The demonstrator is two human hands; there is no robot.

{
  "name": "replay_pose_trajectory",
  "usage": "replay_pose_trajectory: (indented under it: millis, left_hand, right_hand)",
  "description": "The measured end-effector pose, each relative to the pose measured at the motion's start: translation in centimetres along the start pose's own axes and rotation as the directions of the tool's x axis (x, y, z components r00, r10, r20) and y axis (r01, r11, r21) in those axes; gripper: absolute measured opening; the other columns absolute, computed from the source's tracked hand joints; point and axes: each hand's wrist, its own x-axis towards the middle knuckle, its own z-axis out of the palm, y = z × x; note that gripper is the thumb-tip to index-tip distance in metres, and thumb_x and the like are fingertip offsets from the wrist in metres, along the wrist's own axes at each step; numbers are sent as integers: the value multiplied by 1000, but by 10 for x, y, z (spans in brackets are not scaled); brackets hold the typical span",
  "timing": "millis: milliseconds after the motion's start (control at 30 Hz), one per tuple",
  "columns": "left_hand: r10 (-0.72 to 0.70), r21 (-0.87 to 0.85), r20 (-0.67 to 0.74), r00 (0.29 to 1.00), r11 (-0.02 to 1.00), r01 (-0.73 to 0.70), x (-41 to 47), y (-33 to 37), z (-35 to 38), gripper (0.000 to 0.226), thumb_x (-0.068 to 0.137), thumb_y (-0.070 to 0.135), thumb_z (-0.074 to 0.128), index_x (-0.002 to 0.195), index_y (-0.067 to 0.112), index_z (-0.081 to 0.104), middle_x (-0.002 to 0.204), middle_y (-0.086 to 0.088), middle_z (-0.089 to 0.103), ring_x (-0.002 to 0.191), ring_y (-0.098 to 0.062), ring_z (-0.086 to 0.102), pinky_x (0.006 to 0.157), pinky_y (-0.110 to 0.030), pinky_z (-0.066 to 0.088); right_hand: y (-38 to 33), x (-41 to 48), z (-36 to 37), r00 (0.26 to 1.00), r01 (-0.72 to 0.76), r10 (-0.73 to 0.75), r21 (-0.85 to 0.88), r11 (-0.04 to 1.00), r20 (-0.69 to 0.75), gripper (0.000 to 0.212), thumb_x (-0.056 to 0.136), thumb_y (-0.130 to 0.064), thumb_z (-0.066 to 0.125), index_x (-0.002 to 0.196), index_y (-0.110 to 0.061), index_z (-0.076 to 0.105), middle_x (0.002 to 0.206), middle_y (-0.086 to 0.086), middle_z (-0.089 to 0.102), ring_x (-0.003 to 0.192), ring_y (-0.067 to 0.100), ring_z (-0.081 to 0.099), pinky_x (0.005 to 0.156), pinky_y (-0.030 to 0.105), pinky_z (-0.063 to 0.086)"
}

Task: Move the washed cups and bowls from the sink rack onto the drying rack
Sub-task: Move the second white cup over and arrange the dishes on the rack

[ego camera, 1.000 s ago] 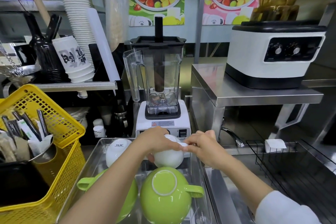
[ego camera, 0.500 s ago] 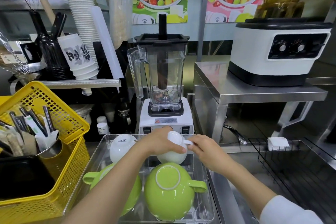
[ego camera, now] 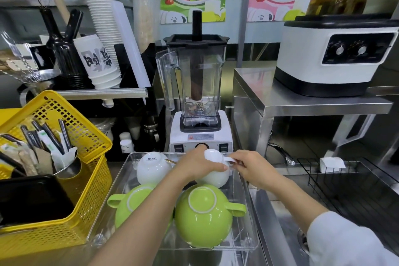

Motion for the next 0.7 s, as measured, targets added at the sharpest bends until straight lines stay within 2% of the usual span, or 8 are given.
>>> replay_pose_trajectory:
  millis: [133,267,333,433,567,633,700]
  left_hand:
    - [-42,-30,66,997,999,44,6,-2,-3,62,64,49,74,114,19,53,116,-4,44,104,-25,51,93,-36,46]
    - [-6,-21,8,1000,1000,6,5,-2,0,80,63,48,76,130,19,43,133,-5,47,116,-26,50,97,-41,44]
    - [33,20,-14,999,999,-32,-1,0,-1,77,68,48,72,132,19,41,135,-4,46,117,-25,49,97,-40,43]
    - [132,40,-28,991,991,-131,-22,0,-8,66,70,50,69,125,23,44,133,-2,46,116,-22,49,98,-38,42]
    - [176,88,104,979,979,-185,-60,-3,-25,72,71,55,67,132,27,41,139,6,38,122,-12,43,99,-28,36]
    - [176,148,164,971,968,-201,-76,-7,-31,81,68,61,66,136,31,34,143,12,32,124,-8,39,98,-25,34]
    - [142,186,250,958,964,-191,-88,-13,-36,92,64,63,68,140,37,23,146,18,26,130,-6,34,105,-27,32]
  right_hand:
    - [-2,-3,0,999,31,-32,-70,997,-4,13,88,-14,51,94,-10,62,79,-3,53,78,18,45,76,36,36]
    - [0,-3,3,999,20,-23,-114,993,-26,13,91,-19,49,93,-11,59,68,-9,44,77,15,42,76,33,23]
    - [1,-5,5,999,8,-12,-99,995,-38,13,91,-18,48,95,-11,59,75,-6,52,81,16,45,76,32,22]
    - [2,-10,9,996,-12,6,-75,997,-85,14,90,-16,49,99,-13,59,97,0,59,97,17,50,77,32,21]
    - [3,-12,14,988,-55,39,-104,993,-151,23,90,-22,53,112,-18,59,126,-1,51,119,18,40,81,29,17]
    - [-1,-15,11,975,-78,58,-84,993,-215,31,86,-27,59,116,-19,58,127,0,49,121,20,39,81,26,14]
    - [-8,-22,5,954,-11,6,-14,1000,-300,31,81,-33,63,108,-19,62,112,-3,55,110,16,45,79,25,16]
